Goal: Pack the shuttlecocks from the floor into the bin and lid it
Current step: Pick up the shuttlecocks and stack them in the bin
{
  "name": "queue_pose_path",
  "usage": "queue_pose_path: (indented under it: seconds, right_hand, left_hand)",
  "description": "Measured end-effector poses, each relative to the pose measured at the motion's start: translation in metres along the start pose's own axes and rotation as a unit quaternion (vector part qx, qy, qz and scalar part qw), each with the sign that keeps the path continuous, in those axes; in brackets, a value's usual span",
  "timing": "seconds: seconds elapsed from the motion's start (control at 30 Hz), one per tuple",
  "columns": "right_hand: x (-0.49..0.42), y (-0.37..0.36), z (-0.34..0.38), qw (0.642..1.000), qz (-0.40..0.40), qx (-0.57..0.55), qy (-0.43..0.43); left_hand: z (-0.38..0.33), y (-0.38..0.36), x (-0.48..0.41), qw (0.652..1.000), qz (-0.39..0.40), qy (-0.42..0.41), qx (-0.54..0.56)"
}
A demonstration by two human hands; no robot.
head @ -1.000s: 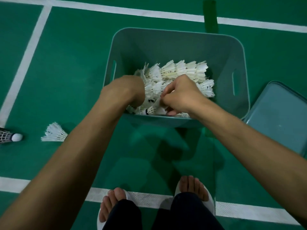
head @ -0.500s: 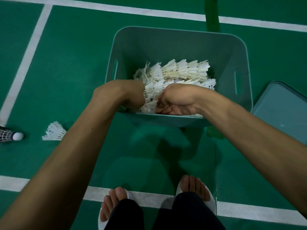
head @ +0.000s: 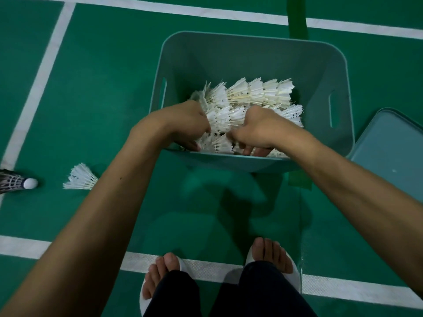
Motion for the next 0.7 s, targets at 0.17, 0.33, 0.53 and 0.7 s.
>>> queue_pose_path:
  seconds: [0.17,0.33,0.53,0.7]
  right_hand:
    - [0.025,0.041,0.013,0.994,-0.100,-0.024,0.048]
    - [0.084,0.060,0.091,0.909,-0.337,-0.046,0.240]
    - [0.121,-0.030,0.194,0.856,-0.297,-0.088,0.413]
    - [0.095,-0.127,0.225,0.892,-0.200,0.026,0.404]
  left_hand:
    - [-0.011,0.029,0.025,0.992,-0.074,-0.085,-0.054]
    - [-0.013,0.073,0.105,0.919,-0.299,-0.253,0.042]
    - [0.135,0.112,0.131,0.831,-0.482,-0.084,0.264]
    - [0.265,0.063,0.119,0.758,-0.498,0.139,0.398]
Point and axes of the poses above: each hand's wrist, its own x-axis away from the middle knuckle, its own y-axis out of the back of the hand, z = x × y, the point moved 10 cm from there along -x, towards the middle knuckle, and after that the axes turned 2 degrees about z, right-handed, at the moved point
